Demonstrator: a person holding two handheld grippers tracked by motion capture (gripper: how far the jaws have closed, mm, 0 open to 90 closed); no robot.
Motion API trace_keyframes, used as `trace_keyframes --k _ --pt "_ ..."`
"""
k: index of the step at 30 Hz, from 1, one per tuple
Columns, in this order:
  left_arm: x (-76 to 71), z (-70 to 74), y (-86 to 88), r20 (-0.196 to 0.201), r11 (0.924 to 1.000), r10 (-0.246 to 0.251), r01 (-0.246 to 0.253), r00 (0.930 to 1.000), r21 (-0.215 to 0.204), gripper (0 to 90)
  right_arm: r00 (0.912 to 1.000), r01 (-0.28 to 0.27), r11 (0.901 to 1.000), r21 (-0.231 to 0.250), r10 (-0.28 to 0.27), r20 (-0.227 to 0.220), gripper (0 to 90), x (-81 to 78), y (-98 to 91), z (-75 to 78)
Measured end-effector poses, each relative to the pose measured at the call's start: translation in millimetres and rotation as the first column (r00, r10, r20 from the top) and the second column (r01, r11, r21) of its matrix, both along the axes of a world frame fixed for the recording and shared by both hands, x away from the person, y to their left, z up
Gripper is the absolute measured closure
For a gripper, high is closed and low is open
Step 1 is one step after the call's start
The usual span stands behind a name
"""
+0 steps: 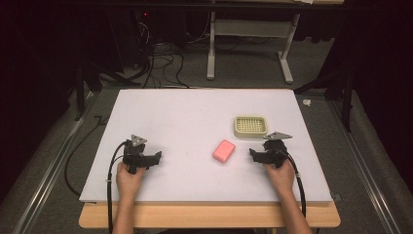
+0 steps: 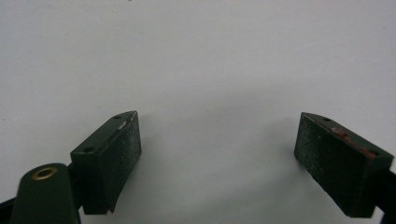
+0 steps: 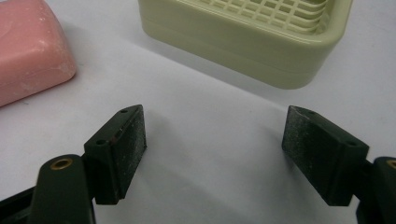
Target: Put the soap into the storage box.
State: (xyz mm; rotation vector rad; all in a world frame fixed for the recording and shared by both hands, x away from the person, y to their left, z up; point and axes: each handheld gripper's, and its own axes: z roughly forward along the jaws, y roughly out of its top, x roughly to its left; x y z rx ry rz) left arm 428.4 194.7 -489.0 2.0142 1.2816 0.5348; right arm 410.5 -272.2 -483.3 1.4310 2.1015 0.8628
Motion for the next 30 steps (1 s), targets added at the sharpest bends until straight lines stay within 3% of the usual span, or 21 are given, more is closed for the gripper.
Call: trace_keyframes --k 25,30 --pt "0.1 -0.1 0.0 0.001 1.0 0.002 -0.002 1.0 -0.001 15.1 1.0 0.007 1.0 0.001 -0.007 -0.007 22.2 0.6 0.5 0.7" --pt "0.1 0.0 0.1 0.0 1.0 0.001 -0.001 1.0 -0.001 15.1 0.9999 -0.003 1.0 0.009 0.003 -0.016 18.1 1.1 0.9 0.8"
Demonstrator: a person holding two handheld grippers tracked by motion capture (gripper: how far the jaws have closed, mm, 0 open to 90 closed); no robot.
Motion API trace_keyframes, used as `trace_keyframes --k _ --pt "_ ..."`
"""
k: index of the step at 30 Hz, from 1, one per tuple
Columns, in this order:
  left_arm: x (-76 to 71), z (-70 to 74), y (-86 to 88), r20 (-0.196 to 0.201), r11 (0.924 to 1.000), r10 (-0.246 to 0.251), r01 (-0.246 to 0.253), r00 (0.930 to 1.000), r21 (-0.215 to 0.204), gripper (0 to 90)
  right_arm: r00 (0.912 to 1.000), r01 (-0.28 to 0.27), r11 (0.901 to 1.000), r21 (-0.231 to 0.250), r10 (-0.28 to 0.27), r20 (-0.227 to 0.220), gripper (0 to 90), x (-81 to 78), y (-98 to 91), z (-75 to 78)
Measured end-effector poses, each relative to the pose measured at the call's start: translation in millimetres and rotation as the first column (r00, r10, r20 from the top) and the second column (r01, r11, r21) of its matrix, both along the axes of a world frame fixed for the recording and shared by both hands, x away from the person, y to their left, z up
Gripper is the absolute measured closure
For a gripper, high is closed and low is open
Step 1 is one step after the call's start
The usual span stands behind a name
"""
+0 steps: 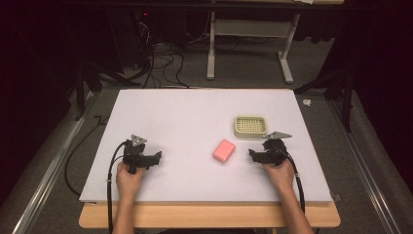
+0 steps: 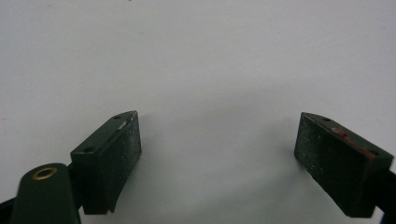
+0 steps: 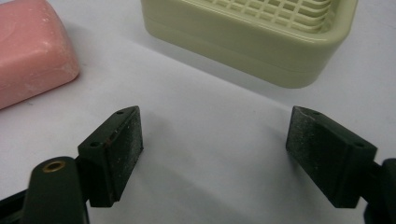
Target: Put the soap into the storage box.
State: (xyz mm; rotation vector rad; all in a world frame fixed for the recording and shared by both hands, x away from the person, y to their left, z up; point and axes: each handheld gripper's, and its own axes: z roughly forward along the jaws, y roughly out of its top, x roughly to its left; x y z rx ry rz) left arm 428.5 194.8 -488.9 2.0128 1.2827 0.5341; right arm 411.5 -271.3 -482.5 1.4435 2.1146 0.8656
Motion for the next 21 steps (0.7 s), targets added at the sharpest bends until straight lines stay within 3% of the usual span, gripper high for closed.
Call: trace_keyframes --k 7,21 --pt "0.0 0.0 0.0 0.0 1.0 0.0 0.0 1.0 0.0 15.1 0.9998 -0.015 0.9983 0.056 0.014 0.013 16.2 -5.2 -2.3 7.7" --pt "0.0 0.0 0.2 0.0 1.0 -0.001 0.001 1.0 0.002 15.1 0.9943 -0.089 0.9905 0.105 0.082 0.067 14.2 -22.6 2.8 26.2"
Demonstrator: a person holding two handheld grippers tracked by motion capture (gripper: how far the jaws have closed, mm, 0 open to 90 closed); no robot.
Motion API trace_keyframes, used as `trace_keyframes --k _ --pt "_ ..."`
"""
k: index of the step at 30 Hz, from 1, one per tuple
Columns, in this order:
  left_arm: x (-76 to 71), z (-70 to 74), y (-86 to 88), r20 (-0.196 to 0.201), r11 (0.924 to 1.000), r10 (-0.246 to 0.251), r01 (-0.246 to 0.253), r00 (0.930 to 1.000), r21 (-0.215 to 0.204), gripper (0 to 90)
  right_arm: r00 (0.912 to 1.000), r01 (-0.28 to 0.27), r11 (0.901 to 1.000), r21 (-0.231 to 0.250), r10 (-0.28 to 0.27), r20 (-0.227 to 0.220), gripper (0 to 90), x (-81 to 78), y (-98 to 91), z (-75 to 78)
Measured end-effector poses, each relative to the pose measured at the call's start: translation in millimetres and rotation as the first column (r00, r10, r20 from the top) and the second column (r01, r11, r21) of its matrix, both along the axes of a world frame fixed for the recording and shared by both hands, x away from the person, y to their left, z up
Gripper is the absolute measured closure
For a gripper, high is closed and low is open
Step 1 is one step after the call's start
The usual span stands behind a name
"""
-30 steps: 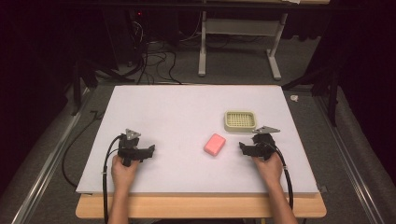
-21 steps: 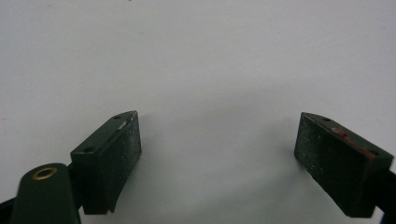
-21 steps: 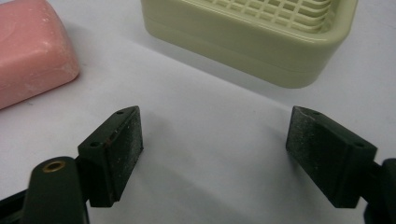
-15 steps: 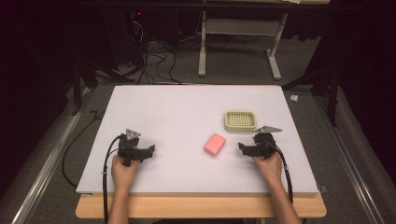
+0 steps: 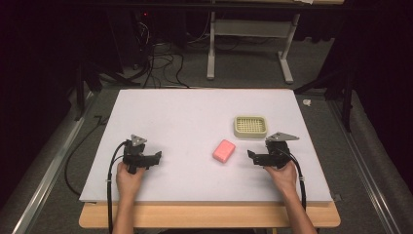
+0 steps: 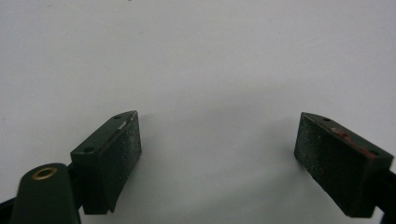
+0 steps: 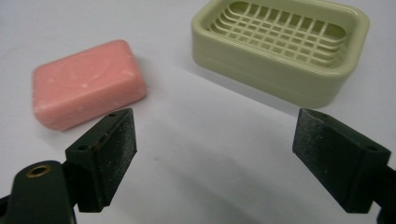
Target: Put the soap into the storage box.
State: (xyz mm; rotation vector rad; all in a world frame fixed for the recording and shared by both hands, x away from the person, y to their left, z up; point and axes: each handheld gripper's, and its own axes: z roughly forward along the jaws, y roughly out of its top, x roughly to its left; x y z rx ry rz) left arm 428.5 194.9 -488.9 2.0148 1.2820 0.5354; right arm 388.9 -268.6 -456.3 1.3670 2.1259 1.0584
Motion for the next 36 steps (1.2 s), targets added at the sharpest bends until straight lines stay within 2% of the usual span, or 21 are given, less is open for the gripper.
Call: trace_keyframes --k 4,10,14,26,30,31,36 --pt "0.0 0.1 0.1 -0.001 1.0 0.0 0.0 1.0 0.0 15.1 0.9982 -0.054 0.998 0.032 0.053 0.029 14.1 -7.5 5.1 3.8" --pt "0.0 0.1 0.1 -0.001 1.0 0.0 0.0 1.0 0.0 15.1 0.9963 -0.079 0.9958 0.045 0.077 0.038 13.4 -12.8 10.4 6.9" --pt "0.0 0.1 0.1 -0.001 1.0 0.0 0.0 1.0 0.001 15.1 0.9933 -0.101 0.9944 0.031 0.099 0.059 12.8 -14.9 19.1 11.3" --pt "0.0 0.1 0.0 -0.001 1.0 0.0 0.0 1.0 0.001 15.1 0.986 -0.152 0.9882 0.015 0.151 0.072 12.6 -10.0 33.9 18.9" --pt "0.0 0.1 0.0 -0.001 1.0 -0.001 0.001 1.0 0.0 15.1 0.9821 -0.171 0.9853 0.006 0.17 0.082 12.7 -5.8 40.8 20.2" --pt "0.0 0.1 0.0 -0.001 1.0 -0.001 0.001 1.0 0.0 15.1 0.9814 -0.179 0.9839 -0.001 0.178 0.071 12.4 -3.2 44.8 20.2" --pt "0.0 0.0 0.0 0.0 1.0 0.0 0.0 1.0 0.0 15.1 0.9767 -0.202 0.9794 -0.014 0.202 0.072 12.1 3.0 54.6 21.6"
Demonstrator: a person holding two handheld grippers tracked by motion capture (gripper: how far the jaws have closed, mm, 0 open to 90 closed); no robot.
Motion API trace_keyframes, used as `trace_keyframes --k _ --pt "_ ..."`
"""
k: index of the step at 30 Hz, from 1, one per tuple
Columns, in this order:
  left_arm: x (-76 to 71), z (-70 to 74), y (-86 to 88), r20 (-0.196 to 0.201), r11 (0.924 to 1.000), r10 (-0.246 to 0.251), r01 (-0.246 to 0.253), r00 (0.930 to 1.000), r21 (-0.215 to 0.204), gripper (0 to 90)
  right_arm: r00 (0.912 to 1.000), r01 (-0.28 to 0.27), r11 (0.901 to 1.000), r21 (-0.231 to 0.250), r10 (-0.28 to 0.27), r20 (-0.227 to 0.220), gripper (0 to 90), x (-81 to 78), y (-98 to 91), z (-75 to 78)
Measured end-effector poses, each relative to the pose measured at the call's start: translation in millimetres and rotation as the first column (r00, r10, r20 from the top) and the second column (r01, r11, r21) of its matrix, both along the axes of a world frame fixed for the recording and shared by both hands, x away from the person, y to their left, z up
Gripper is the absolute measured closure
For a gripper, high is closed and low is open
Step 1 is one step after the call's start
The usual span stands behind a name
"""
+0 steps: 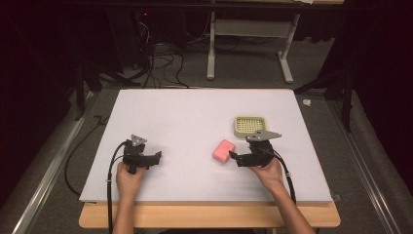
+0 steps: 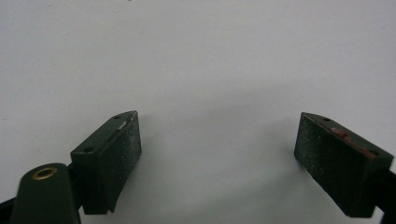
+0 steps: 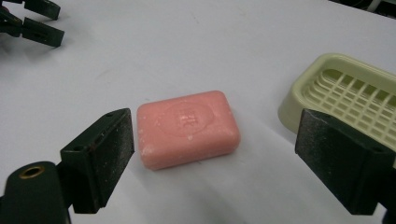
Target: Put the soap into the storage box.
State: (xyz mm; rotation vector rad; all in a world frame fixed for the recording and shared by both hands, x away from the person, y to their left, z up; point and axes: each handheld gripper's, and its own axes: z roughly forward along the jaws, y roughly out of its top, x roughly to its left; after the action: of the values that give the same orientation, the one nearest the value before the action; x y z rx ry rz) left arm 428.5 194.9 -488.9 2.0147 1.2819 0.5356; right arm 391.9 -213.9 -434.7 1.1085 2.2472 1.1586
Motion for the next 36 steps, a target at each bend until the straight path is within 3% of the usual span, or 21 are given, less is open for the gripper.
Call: trace_keyframes --k 15,24,36 --pt "0.0 0.0 0.0 0.0 1.0 0.0 0.0 1.0 0.0 15.1 0.9987 -0.049 0.9979 -0.042 0.049 0.014 11.9 18.0 28.3 -0.1" --pt "0.0 0.1 0.1 -0.001 1.0 0.0 0.0 1.0 0.001 15.1 0.997 -0.07 0.9934 -0.092 0.066 -0.039 11.9 30.2 41.2 -18.5" --pt "0.0 -0.1 -0.1 0.001 1.0 0.001 -0.001 1.0 -0.002 15.1 0.9938 -0.09 0.9875 -0.13 0.08 -0.077 11.1 37.5 50.2 -36.4"
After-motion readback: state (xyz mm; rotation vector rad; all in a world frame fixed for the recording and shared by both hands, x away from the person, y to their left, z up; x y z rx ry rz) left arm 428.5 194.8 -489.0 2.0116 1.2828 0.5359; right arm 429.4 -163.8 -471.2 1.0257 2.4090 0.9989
